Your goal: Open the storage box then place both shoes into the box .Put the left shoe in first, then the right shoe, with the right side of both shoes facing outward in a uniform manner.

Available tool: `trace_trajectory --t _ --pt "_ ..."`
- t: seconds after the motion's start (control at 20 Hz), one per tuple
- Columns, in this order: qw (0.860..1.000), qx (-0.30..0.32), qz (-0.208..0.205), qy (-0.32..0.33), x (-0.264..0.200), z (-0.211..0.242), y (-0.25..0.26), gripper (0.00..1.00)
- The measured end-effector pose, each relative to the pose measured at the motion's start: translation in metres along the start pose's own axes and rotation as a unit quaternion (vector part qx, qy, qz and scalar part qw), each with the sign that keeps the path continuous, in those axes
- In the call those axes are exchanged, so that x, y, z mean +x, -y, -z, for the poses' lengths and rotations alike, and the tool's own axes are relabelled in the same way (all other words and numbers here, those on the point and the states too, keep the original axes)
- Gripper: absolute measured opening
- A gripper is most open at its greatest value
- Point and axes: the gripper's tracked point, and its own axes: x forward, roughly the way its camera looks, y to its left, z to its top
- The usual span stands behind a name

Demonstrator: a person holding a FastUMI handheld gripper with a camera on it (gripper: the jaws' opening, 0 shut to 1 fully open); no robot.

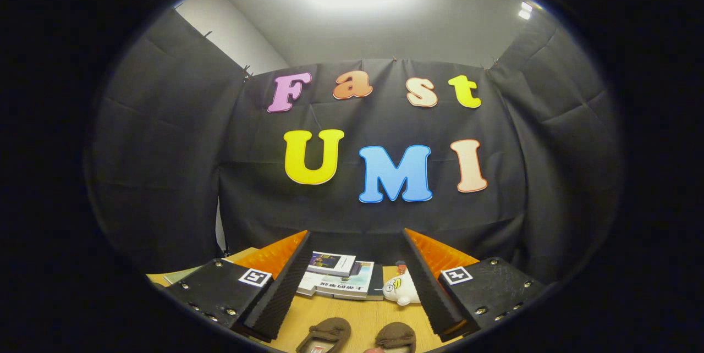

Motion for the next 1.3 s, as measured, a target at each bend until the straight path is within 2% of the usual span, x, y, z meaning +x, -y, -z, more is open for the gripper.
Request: trace_trajectory --t 0.3,0.5,0.65,0.8,1.0,1.3 --pt "1.000 0.027 0.001 0.004 0.001 0.002 -0.007 0.96" --pt "0.998 0.053 -0.004 -0.023 0.002 0.015 -0.009 0.96" --pt "0.994 0.096 -0.022 -0.046 0.003 0.032 -0.023 0.98" --pt "0.982 0.153 -0.052 -0.097 0.001 0.061 -0.046 0.98" --pt "0.959 0.224 -0.078 -0.157 -0.001 0.092 -0.071 0.98" --pt "0.916 0.303 -0.126 -0.232 -0.015 0.131 -0.109 0.98"
